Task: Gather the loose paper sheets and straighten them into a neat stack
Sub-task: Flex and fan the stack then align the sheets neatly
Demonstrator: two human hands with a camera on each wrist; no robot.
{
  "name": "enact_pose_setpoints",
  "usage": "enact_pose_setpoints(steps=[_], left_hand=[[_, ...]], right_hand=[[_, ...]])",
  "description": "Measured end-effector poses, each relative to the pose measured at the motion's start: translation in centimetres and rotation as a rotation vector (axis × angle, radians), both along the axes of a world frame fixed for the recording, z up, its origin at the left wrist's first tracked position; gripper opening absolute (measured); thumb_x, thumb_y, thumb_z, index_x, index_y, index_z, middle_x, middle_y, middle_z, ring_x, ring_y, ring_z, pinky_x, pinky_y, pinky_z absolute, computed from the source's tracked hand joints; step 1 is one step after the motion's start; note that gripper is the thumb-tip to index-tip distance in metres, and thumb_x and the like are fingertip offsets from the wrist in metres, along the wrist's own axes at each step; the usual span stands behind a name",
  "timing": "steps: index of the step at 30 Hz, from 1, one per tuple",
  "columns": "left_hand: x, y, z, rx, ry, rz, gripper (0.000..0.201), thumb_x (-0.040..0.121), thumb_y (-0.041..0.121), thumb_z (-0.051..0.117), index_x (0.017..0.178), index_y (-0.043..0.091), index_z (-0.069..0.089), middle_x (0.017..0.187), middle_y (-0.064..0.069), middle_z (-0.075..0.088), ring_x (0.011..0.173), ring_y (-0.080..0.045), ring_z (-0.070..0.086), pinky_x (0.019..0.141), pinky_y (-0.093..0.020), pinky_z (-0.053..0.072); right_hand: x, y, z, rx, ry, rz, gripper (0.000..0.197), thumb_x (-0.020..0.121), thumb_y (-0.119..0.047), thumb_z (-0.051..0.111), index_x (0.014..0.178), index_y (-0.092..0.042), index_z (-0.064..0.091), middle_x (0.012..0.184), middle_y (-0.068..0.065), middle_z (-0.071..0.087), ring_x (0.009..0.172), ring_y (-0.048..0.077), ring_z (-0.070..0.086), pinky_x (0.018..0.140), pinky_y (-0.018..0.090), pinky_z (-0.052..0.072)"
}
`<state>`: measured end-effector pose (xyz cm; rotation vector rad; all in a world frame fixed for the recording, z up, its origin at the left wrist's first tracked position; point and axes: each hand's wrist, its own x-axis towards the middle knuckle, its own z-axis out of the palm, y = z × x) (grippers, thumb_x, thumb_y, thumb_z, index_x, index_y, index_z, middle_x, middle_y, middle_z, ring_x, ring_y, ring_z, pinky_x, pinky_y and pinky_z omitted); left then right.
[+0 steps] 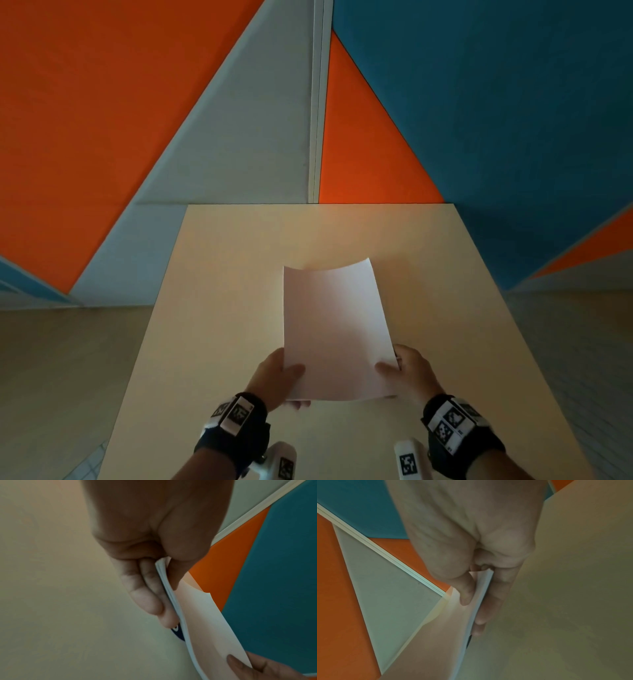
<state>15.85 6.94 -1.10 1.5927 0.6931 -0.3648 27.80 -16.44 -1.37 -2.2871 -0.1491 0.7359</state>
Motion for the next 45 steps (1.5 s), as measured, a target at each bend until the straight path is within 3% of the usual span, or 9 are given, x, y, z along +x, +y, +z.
enact_pose_setpoints(steps=[7, 12, 15, 19, 24, 26, 30, 37, 45], left_hand=[[-0.7, -0.9, -0.7, 0.064, 0.101, -0.02, 0.02, 0.093, 0.01, 0.05, 0.112, 0.006, 0.048, 0.069, -0.014, 0.072, 0.046, -0.021, 0.067, 0.042, -0.026, 0.05], [-0.6, -1.3, -1.2, 0.174, 0.16, -0.006, 0.025, 0.088, 0.012, 0.053, 0.112, 0.005, 0.051, 0.083, -0.017, 0.07, 0.044, -0.021, 0.068, 0.045, -0.031, 0.056], [-0.5, -1.1, -1.5, 0.27, 0.213, -0.029, 0.027, 0.084, 0.021, 0.057, 0.107, 0.008, 0.054, 0.086, -0.016, 0.072, 0.057, -0.029, 0.072, 0.056, -0.039, 0.061], [-0.6, -0.5, -1.2, 0.495, 0.324, -0.1, 0.043, 0.075, 0.045, 0.065, 0.101, 0.013, 0.056, 0.097, -0.009, 0.069, 0.083, -0.03, 0.07, 0.074, -0.038, 0.06], [-0.4, -0.5, -0.9, 0.652, 0.381, -0.133, 0.057, 0.074, 0.055, 0.069, 0.108, 0.012, 0.053, 0.11, -0.01, 0.064, 0.101, -0.031, 0.063, 0.08, -0.035, 0.051], [-0.2, -0.7, -0.8, 0.679, 0.388, -0.136, 0.058, 0.074, 0.055, 0.069, 0.11, 0.012, 0.053, 0.113, -0.01, 0.064, 0.104, -0.031, 0.062, 0.082, -0.036, 0.051], [0.0, -1.2, -0.6, 0.72, 0.41, -0.145, 0.062, 0.077, 0.054, 0.069, 0.116, 0.01, 0.051, 0.12, -0.011, 0.062, 0.11, -0.032, 0.061, 0.085, -0.036, 0.05], [-0.7, -0.8, -0.2, 0.7, 0.403, -0.09, 0.059, 0.085, 0.059, 0.051, 0.117, 0.008, 0.057, 0.119, -0.015, 0.064, 0.109, -0.034, 0.061, 0.083, -0.033, 0.046], [-2.6, -0.9, 1.3, 0.68, 0.301, -0.125, 0.029, 0.091, 0.031, 0.045, 0.112, 0.017, 0.061, 0.116, -0.01, 0.066, 0.104, -0.03, 0.063, 0.085, -0.032, 0.048]], right_hand=[[-1.3, -0.1, -0.5, -0.104, 0.016, -0.041, 0.02, 0.076, -0.025, 0.068, 0.077, -0.005, 0.072, 0.075, 0.008, 0.074, 0.064, 0.016, 0.062, 0.054, 0.022, 0.043], [-1.6, 0.2, -1.3, -0.169, 0.03, -0.086, 0.021, 0.073, -0.026, 0.067, 0.066, -0.006, 0.061, 0.062, 0.001, 0.061, 0.055, 0.016, 0.053, 0.05, 0.022, 0.039], [-1.7, 0.3, -1.3, -0.197, 0.011, -0.095, 0.023, 0.072, -0.027, 0.068, 0.062, -0.015, 0.052, 0.059, 0.0, 0.054, 0.054, 0.017, 0.049, 0.051, 0.024, 0.037], [-1.8, 0.3, -1.1, -0.235, -0.001, -0.104, 0.034, 0.072, -0.031, 0.069, 0.058, -0.017, 0.041, 0.055, -0.002, 0.046, 0.05, 0.016, 0.043, 0.048, 0.025, 0.034], [-2.0, 0.3, -0.9, -0.285, -0.009, -0.109, 0.031, 0.073, -0.037, 0.068, 0.07, -0.015, 0.048, 0.068, -0.001, 0.054, 0.06, 0.019, 0.051, 0.054, 0.028, 0.039], [-2.0, 0.3, -0.5, -0.308, -0.022, -0.111, 0.031, 0.073, -0.04, 0.07, 0.074, -0.018, 0.047, 0.072, -0.003, 0.055, 0.066, 0.02, 0.054, 0.054, 0.027, 0.039], [-1.7, 0.2, 0.1, -0.347, -0.027, -0.108, 0.046, 0.067, -0.047, 0.075, 0.094, -0.016, 0.055, 0.089, -0.001, 0.063, 0.083, 0.023, 0.06, 0.069, 0.028, 0.046], [-2.0, -0.7, 0.9, -0.336, 0.012, -0.127, 0.054, 0.065, -0.053, 0.077, 0.099, -0.015, 0.058, 0.097, 0.001, 0.066, 0.085, 0.021, 0.061, 0.07, 0.026, 0.044], [-2.3, -1.6, 1.0, -0.325, 0.024, -0.109, 0.02, 0.083, -0.032, 0.057, 0.096, -0.016, 0.06, 0.096, 0.005, 0.068, 0.089, 0.027, 0.063, 0.075, 0.028, 0.047]])
